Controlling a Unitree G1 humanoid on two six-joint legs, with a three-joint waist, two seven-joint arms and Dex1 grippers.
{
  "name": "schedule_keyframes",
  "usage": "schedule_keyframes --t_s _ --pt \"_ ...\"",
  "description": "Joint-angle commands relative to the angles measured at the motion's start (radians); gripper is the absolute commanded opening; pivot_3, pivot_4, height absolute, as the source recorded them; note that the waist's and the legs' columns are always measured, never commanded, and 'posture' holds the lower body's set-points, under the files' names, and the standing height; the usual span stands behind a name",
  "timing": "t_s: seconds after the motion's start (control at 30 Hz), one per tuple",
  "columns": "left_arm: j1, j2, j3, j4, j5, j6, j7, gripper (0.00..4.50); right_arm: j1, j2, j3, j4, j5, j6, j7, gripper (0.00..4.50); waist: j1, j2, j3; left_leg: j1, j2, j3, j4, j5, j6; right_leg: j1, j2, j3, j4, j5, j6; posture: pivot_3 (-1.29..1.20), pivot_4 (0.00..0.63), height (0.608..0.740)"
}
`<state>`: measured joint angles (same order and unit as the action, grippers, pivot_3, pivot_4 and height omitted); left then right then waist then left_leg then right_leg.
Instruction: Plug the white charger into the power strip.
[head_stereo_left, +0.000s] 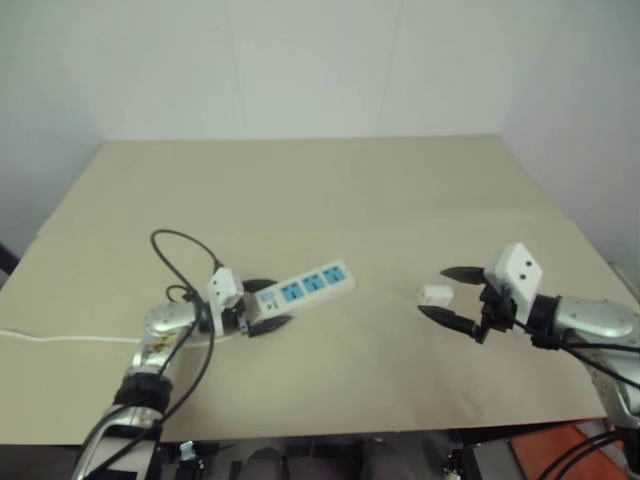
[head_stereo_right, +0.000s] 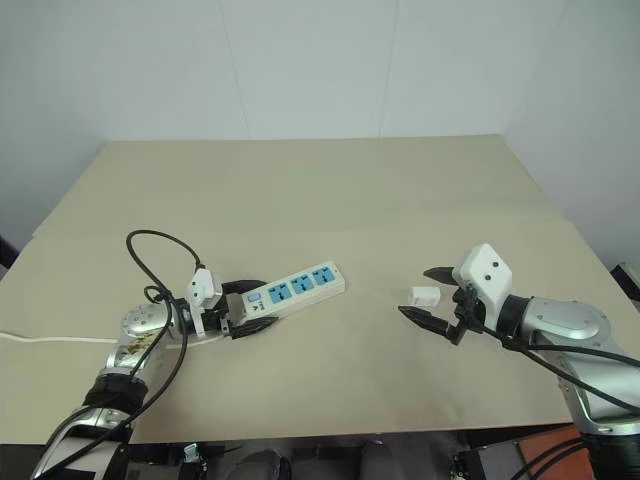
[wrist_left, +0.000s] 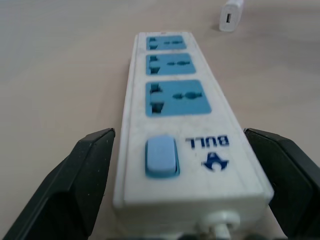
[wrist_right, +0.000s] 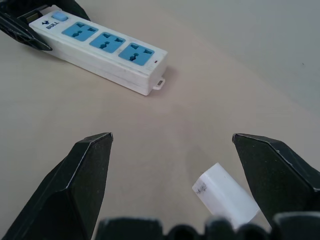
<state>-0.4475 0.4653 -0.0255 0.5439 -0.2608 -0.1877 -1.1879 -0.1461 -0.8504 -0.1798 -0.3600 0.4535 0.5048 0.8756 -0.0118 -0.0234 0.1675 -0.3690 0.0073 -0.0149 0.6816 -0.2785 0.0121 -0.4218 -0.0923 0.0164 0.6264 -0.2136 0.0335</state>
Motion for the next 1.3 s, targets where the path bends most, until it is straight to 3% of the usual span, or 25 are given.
schedule_keyframes --t_s 0.03,0.17,0.2,0.33,0.5,0.63,0.83,1.07,1.3 --pt "0.008 0.000 -0.014 0.005 0.034 -0.014 0.020 4.48 -0.023 -0.001 -0.021 -0.027 0.015 0.003 -0.006 4.50 0.001 0.000 0.000 0.000 0.000 0.000 0.000 0.000 0.000 0.000 0.000 0.000 0.000 0.000 0.000 0.00 0.150 0.740" --pt "0.009 -0.028 -0.026 0.065 0.068 -0.051 0.047 4.48 -0.035 0.001 -0.015 -0.031 0.018 0.005 -0.010 4.50 0.001 0.001 -0.001 0.001 0.000 0.000 0.000 0.000 0.000 0.001 0.000 0.000 0.000 0.000 0.000 0.00 0.150 0.740" --pt "0.006 -0.040 -0.024 0.086 0.072 -0.070 0.057 4.09 -0.039 0.002 -0.014 -0.030 0.018 0.005 -0.010 4.50 0.003 0.002 -0.002 0.001 0.000 0.000 0.000 0.000 0.000 0.001 0.000 0.000 0.000 0.000 0.000 0.00 0.150 0.740" --pt "0.007 -0.069 -0.026 0.100 0.057 -0.094 0.029 3.32 -0.045 0.002 -0.013 -0.025 0.014 0.003 -0.009 4.50 0.011 0.004 -0.005 0.002 -0.001 0.000 0.001 0.000 0.000 0.003 -0.001 0.000 0.001 0.000 0.000 0.00 0.150 0.740" --pt "0.014 -0.072 -0.043 -0.006 0.039 -0.045 -0.007 3.32 -0.050 -0.003 -0.013 -0.015 0.011 -0.002 0.000 4.50 0.018 0.004 -0.005 0.001 -0.001 0.000 0.001 0.000 0.000 0.002 -0.001 0.000 0.000 0.000 0.001 0.00 0.150 0.740" --pt "0.042 0.003 -0.075 -0.192 -0.013 0.047 -0.137 3.32 -0.076 -0.027 -0.005 0.019 0.001 -0.023 0.043 4.50 0.017 0.004 -0.005 -0.001 -0.001 0.000 0.001 0.000 0.000 0.001 -0.001 0.000 -0.001 0.001 0.001 0.00 0.150 0.740" --pt "0.082 0.069 -0.097 -0.272 -0.020 0.079 -0.214 3.32 -0.169 -0.056 0.051 0.115 -0.048 -0.075 0.120 4.50 0.007 0.003 -0.004 0.000 0.000 0.000 0.001 0.000 0.000 0.000 0.000 0.000 -0.001 0.000 0.001 0.00 0.150 0.740" --pt "0.088 0.035 -0.117 -0.186 0.033 0.028 -0.165 3.32 -0.406 -0.181 0.293 0.234 -0.244 -0.069 0.280 4.50 -0.001 0.003 -0.004 0.000 -0.001 0.000 0.001 0.000 0.000 0.000 -0.001 0.000 -0.001 0.000 0.001 0.00 0.150 0.740" --pt "0.136 0.016 -0.146 -0.184 0.037 0.010 -0.167 3.32 -0.602 -0.186 0.504 0.356 -0.399 0.012 0.409 4.50 0.004 0.003 -0.004 0.000 -0.001 0.000 0.002 0.000 0.000 0.000 -0.001 0.000 -0.001 0.000 0.001 0.00 0.150 0.740"
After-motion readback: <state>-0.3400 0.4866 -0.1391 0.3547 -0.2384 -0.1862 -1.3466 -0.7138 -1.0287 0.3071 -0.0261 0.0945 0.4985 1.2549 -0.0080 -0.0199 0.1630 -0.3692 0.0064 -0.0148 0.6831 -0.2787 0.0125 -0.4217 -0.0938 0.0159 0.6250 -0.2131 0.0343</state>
